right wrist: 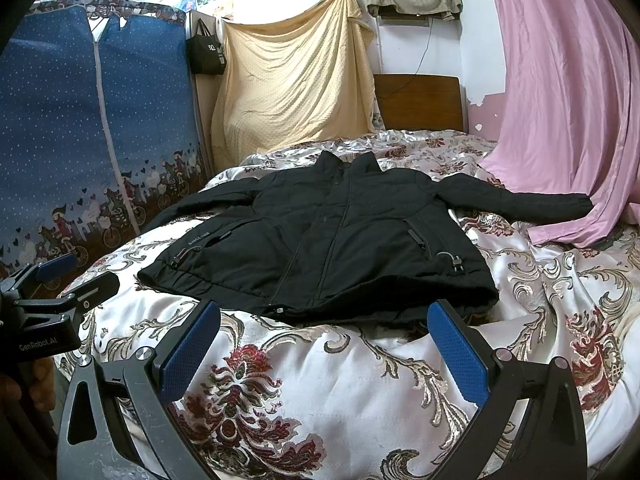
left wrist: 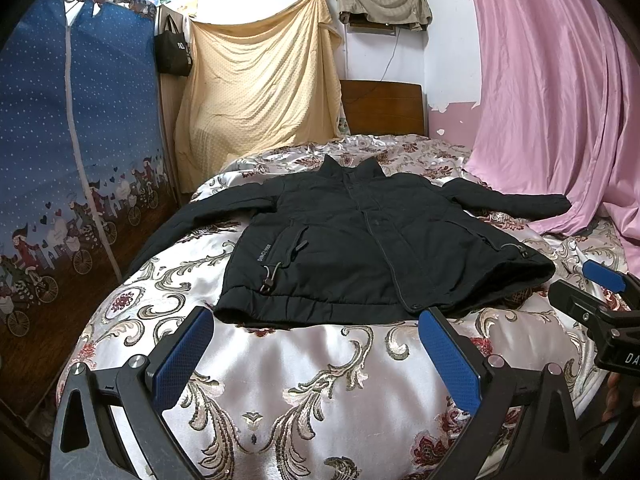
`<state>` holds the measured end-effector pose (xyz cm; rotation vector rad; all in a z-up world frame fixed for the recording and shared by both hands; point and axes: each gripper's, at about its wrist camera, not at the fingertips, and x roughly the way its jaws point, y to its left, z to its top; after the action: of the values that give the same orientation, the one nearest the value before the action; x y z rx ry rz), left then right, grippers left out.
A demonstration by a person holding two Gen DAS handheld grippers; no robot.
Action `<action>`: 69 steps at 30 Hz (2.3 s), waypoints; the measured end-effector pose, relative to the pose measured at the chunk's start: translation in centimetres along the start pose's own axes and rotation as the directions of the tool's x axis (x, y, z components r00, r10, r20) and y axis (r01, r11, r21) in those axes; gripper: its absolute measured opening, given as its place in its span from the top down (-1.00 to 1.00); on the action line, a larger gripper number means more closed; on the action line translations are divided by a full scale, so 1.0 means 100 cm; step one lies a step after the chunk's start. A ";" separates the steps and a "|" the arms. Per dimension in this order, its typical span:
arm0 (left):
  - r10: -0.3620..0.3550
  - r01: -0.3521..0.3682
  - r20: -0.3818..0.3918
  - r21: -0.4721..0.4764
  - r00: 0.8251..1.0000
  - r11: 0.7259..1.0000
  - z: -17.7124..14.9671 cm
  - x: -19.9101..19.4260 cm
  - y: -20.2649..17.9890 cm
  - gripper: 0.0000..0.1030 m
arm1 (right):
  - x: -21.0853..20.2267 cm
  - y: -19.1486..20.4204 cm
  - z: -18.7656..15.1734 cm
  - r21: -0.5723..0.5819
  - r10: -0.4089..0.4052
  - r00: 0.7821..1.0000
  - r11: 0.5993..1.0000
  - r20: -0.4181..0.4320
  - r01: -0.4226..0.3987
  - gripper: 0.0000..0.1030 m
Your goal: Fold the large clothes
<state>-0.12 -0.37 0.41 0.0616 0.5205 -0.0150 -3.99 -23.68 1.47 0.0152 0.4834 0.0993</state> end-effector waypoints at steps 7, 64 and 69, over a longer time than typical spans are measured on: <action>-0.001 0.001 0.002 0.000 1.000 1.000 0.001 0.000 -0.001 -1.00 | 0.000 0.000 0.000 0.000 0.001 1.000 1.000 -0.002 -0.001 -0.98; -0.189 0.200 -0.204 0.036 0.961 0.979 0.094 0.120 -0.047 -1.00 | 0.067 -0.133 0.074 0.159 -0.108 0.990 0.980 -0.089 0.122 -0.98; -0.334 0.342 -0.251 -0.011 0.909 0.940 0.120 0.166 -0.077 -1.00 | 0.098 -0.211 0.110 0.257 -0.161 0.983 0.950 -0.083 0.177 -0.98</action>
<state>20.03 -8.82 2.06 0.0042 0.7787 -0.3606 11.71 -43.61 5.82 0.2316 0.5548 -0.1345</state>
